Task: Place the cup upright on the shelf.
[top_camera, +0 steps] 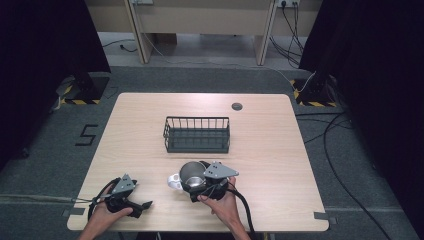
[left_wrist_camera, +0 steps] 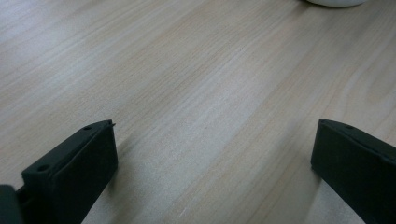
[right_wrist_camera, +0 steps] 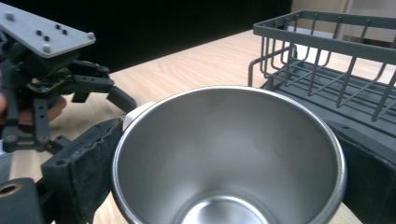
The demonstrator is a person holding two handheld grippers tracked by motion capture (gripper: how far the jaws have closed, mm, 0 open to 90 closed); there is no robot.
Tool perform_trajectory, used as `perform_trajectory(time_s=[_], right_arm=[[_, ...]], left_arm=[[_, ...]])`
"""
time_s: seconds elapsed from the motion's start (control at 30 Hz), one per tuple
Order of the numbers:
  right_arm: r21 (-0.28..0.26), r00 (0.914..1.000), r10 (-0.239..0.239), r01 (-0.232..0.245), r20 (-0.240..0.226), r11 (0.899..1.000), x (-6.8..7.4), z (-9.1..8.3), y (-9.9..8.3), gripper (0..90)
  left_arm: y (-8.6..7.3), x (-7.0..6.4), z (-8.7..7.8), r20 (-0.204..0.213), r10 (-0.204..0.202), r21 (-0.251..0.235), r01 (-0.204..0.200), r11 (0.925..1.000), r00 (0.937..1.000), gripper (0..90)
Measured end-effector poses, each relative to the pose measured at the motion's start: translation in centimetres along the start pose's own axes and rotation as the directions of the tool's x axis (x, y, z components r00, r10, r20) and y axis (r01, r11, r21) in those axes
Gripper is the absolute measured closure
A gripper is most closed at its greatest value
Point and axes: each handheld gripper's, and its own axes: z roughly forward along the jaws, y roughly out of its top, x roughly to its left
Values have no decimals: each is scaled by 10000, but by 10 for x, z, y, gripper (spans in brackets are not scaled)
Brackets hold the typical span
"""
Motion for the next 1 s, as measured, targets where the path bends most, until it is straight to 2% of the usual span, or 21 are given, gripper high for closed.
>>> perform_trajectory(time_s=[0.07,0.2,0.43,0.63,1.0], right_arm=[[99,9999,-92,91,87,9999,1,1,1,48],[115,9991,-419,419,-39,9991,-1,2,3,49],[163,9956,-787,796,-508,9967,-6,7,6,47],[126,9953,-620,631,-744,9979,-8,9,6,55],[95,9975,-484,490,-521,9988,-6,9,6,63]], left_arm=[[0,0,0,2,0,0,0,10000,10000,0],[0,0,0,2,0,-1,0,10000,10000,0],[0,0,0,2,-1,-1,1,10000,10000,0],[0,0,0,1,-2,-3,2,10000,10000,0],[0,0,0,3,1,-2,-1,10000,10000,0]])
